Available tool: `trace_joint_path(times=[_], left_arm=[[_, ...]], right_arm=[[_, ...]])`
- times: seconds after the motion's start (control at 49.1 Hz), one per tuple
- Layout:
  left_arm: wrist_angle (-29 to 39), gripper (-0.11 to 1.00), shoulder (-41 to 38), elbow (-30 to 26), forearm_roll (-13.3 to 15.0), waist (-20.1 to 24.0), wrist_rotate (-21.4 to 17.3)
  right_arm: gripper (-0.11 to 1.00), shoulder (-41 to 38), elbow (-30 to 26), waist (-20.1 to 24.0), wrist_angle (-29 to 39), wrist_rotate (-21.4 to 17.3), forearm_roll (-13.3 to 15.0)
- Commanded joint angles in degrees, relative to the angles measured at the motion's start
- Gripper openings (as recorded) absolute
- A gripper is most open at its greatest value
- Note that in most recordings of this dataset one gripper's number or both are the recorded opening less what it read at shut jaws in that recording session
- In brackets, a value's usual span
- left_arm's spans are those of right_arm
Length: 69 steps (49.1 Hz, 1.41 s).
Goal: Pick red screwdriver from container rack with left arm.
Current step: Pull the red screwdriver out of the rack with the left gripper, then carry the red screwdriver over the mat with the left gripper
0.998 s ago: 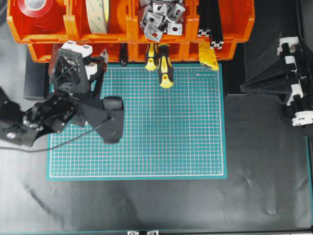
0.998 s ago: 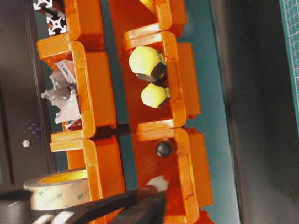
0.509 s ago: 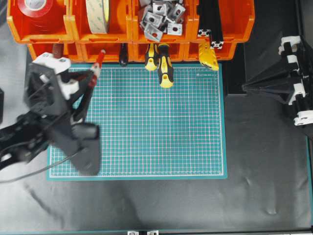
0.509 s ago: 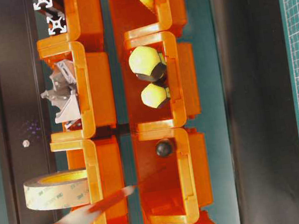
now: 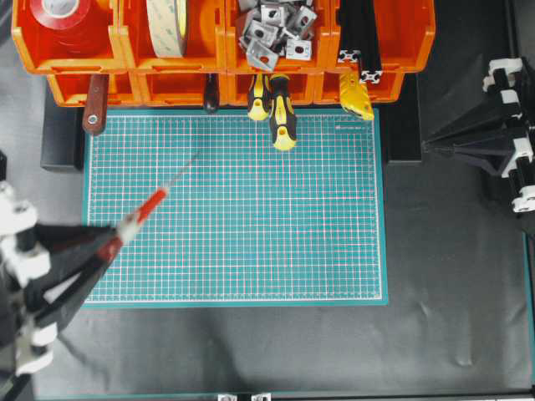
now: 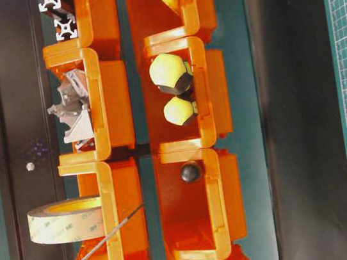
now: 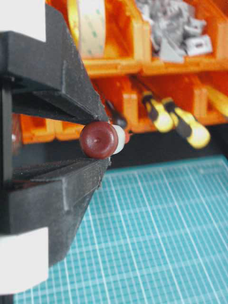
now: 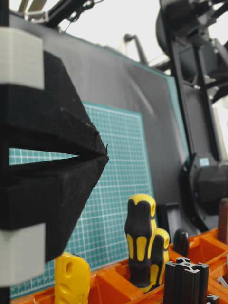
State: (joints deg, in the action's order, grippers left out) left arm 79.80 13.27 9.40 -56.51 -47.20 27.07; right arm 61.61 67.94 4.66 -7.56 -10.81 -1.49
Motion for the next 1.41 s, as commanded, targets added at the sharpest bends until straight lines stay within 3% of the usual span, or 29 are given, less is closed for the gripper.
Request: trace_joint_path(times=[0.0,0.122,0.611,0.794,0.998,1.385], left_arm=[[-0.62,0.23,-0.26,-5.01,-0.26,0.00,2.02],[-4.39,0.23,-2.11,-2.64,-0.18,2.20,3.96],[-23.29,0.23,-10.55,7.82,-0.26,16.17,4.39],[-29.97,0.23,-15.73,8.44,-0.26,20.21,4.48],[-32.43,0.23,-18.98,7.91,-0.18,22.41,4.39],[-34.54,0.23,-18.98,7.82,-0.18,22.68,4.39]], right_arm=[[0.00,-0.26,-1.93,0.00,-0.97,-0.79,-0.18],[0.00,-0.26,-2.02,0.09,-0.97,-1.67,-0.18],[0.00,1.23,-2.64,0.09,-2.81,-2.11,-0.18],[0.00,0.88,-2.55,0.09,-2.81,-2.02,-0.18],[0.00,1.05,-2.64,0.09,-2.64,-2.11,-0.18],[0.00,1.05,-2.64,0.09,-2.20,-2.11,-0.18]])
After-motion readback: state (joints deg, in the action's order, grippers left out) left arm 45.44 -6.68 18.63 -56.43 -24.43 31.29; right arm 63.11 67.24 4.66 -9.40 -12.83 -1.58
